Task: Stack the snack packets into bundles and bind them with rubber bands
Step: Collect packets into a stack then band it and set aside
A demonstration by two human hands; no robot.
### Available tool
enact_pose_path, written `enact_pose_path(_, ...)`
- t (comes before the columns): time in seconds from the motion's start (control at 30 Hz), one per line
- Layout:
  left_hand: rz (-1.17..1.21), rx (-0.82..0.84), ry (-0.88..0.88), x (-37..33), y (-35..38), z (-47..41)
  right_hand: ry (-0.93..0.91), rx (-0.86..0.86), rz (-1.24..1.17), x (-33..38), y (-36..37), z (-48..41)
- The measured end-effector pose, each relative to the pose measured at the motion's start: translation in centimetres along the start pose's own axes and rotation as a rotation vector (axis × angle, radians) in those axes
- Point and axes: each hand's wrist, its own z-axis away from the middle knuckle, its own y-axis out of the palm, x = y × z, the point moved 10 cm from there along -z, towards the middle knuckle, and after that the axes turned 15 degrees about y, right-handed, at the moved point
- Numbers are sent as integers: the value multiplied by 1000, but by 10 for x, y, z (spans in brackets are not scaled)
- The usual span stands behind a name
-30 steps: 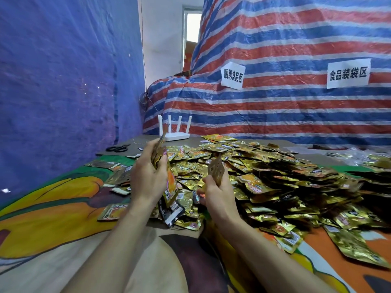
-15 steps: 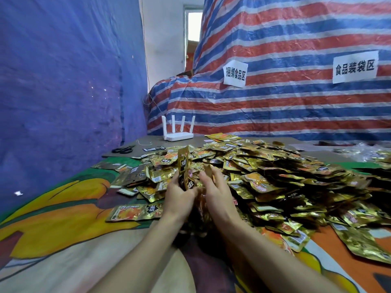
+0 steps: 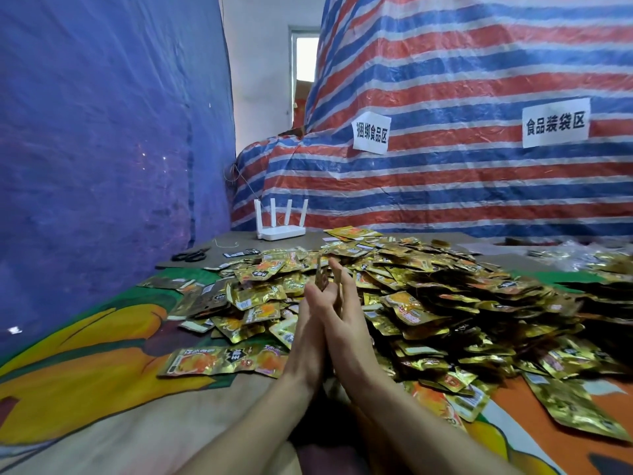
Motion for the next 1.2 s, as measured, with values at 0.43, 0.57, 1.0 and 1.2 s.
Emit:
enact_pose_path(0.43,-238,-163,22,-9,-40,6,257,-23,-321,-27,-13,-5)
enact_pose_path(0.57,-104,-193,81,-13,-30,7,313,-210,-188,-33,-32,-6)
enact_pose_path(1.0,-22,186,-73,-3,-1,15,462,-257,-288,-47,-47,-10)
enact_pose_path(1.2,-111,132,-26,-7,-12,11,559,-251,-444,-57,-49,-10)
